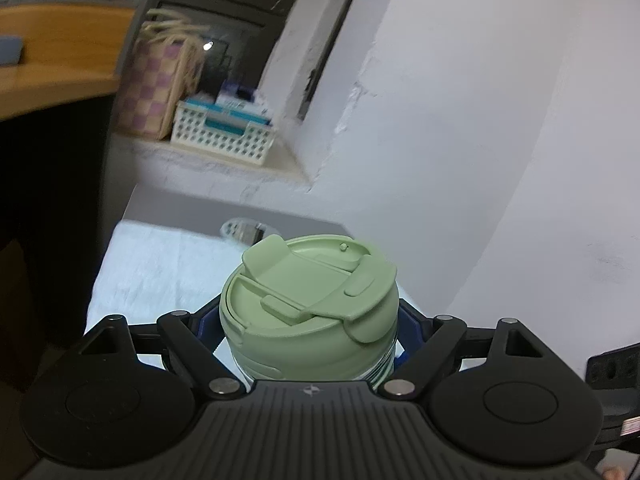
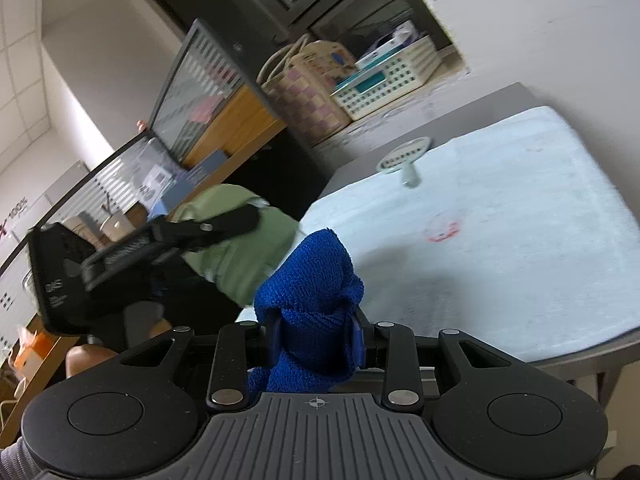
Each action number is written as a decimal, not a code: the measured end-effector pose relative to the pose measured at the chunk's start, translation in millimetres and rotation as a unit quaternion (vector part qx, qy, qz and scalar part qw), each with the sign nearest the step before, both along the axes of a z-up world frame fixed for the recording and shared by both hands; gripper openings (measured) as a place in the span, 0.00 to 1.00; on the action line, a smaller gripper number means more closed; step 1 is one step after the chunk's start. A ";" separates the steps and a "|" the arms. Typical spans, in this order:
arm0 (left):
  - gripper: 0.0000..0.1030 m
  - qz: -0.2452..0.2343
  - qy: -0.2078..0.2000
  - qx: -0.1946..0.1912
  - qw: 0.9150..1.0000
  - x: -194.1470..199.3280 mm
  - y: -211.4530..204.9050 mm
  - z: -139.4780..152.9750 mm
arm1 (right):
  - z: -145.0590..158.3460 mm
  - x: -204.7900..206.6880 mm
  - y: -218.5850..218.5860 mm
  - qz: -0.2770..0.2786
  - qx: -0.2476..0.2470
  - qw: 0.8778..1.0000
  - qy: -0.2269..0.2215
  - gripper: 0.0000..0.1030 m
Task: Clean container
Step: 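Tilt the jar further with the left gripper while the right gripper wipes its base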
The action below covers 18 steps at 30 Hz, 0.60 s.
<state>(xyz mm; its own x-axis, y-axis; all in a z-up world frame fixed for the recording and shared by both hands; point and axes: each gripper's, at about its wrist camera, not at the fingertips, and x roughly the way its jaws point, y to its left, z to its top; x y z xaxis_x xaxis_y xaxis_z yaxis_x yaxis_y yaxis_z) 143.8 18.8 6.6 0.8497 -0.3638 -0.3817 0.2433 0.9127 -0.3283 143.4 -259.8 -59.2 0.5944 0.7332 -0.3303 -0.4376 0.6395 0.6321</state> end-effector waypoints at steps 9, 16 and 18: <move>0.84 -0.025 0.005 -0.045 0.999 2.7 -5.7 48.3 | -4.7 2.6 -20.8 -0.017 0.060 0.998 -0.013 0.34; 0.84 -0.022 -0.012 -0.050 0.998 -3.3 -12.0 60.1 | -6.0 9.2 -24.8 -0.013 0.091 0.995 -0.031 0.34; 0.84 -0.025 -0.009 -0.062 0.998 -2.7 -11.3 61.1 | -8.0 14.7 -24.7 -0.020 0.086 0.996 -0.023 0.34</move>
